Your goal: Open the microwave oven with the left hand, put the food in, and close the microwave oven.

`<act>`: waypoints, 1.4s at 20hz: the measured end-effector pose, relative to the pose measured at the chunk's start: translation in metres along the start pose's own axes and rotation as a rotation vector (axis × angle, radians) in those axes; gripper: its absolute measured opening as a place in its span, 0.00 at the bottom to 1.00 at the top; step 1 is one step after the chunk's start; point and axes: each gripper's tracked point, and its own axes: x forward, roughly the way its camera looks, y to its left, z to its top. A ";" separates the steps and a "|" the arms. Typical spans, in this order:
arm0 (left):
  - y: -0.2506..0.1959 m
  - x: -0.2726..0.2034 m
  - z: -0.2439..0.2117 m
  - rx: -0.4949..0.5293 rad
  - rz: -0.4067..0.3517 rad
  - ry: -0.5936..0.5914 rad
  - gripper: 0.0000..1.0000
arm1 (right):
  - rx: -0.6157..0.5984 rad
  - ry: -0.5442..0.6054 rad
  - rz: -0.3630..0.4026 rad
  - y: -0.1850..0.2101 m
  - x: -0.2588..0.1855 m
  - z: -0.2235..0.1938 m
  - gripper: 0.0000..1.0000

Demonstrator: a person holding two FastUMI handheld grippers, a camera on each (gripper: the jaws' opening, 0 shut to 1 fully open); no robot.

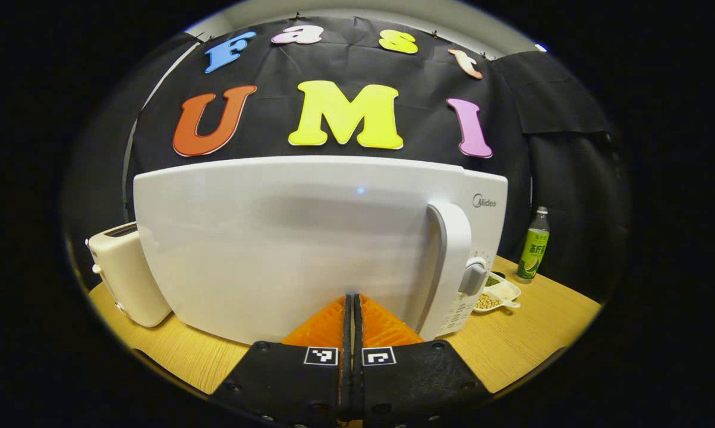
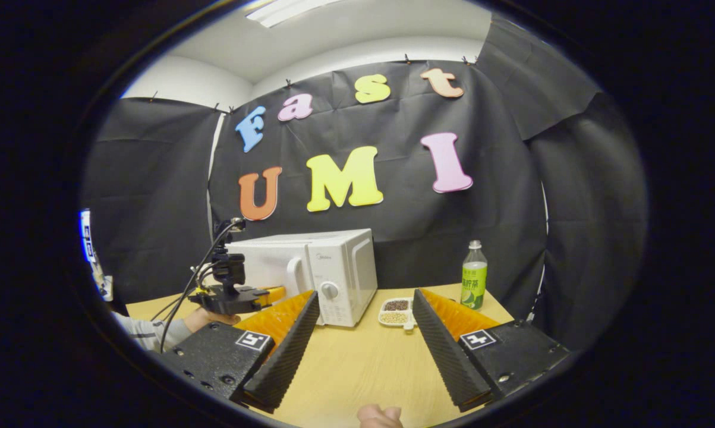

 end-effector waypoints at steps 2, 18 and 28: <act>0.000 -0.003 -0.002 -0.014 -0.006 0.008 0.00 | 0.003 0.005 -0.007 -0.002 0.000 0.000 0.92; 0.003 -0.059 -0.006 -0.052 0.084 0.138 0.41 | -0.079 0.045 -0.139 0.023 -0.077 0.014 1.00; -0.013 -0.248 0.070 0.002 0.143 0.037 0.96 | -0.084 -0.020 -0.198 0.044 -0.126 0.067 0.92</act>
